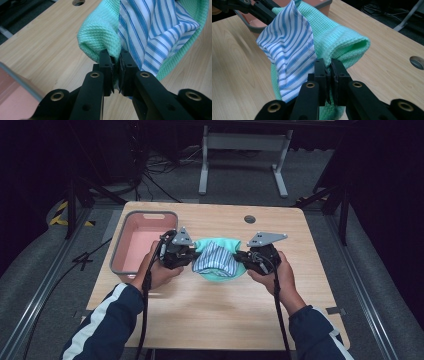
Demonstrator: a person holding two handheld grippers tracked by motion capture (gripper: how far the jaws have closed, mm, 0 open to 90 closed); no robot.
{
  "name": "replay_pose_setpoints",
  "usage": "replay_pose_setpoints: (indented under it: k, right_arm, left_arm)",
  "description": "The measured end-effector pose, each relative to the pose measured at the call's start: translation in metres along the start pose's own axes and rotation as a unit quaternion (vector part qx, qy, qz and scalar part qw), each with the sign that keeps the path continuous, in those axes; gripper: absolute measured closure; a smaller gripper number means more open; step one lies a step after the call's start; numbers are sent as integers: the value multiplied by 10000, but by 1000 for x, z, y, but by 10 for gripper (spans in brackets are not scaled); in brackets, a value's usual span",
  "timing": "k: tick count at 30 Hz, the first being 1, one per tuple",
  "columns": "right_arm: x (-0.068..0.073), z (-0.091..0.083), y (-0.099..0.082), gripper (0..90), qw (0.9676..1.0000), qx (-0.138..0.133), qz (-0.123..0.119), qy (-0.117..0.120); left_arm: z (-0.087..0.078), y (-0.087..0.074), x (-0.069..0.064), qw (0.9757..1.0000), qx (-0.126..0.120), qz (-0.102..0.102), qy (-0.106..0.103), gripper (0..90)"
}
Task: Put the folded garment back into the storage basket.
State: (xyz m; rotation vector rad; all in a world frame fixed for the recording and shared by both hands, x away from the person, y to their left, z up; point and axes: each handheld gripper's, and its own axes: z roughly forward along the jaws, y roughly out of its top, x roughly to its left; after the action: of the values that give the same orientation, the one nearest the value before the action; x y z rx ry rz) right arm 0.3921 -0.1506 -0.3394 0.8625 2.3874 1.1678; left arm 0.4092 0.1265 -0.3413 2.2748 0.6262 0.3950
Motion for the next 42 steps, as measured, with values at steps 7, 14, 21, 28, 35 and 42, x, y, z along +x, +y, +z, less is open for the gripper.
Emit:
replay_pose_setpoints:
  k: [7,14,21,28,35,42]
  right_arm:
    - [5,11,19,845,9999,-65,-117,75]
    - [8,19,34,845,9997,-130,-172,139]
    - [14,34,50,845,9995,-131,-225,186]
    - [23,45,62,845,9991,-168,-288,264]
    - [31,62,78,845,9985,-232,-302,394]
    - [43,78,91,844,9979,-214,-378,472]
  left_arm:
    - [-18,2,14,9996,96,30,259,827]
    - [-30,-1,24,9992,59,-70,381,827]
    - [-41,-9,36,9985,59,-192,513,827]
    - [-55,-19,47,9974,68,-321,643,827]
    - [-68,-29,59,9956,140,-439,820,827]
    - [-79,-40,70,9938,228,-506,960,827]
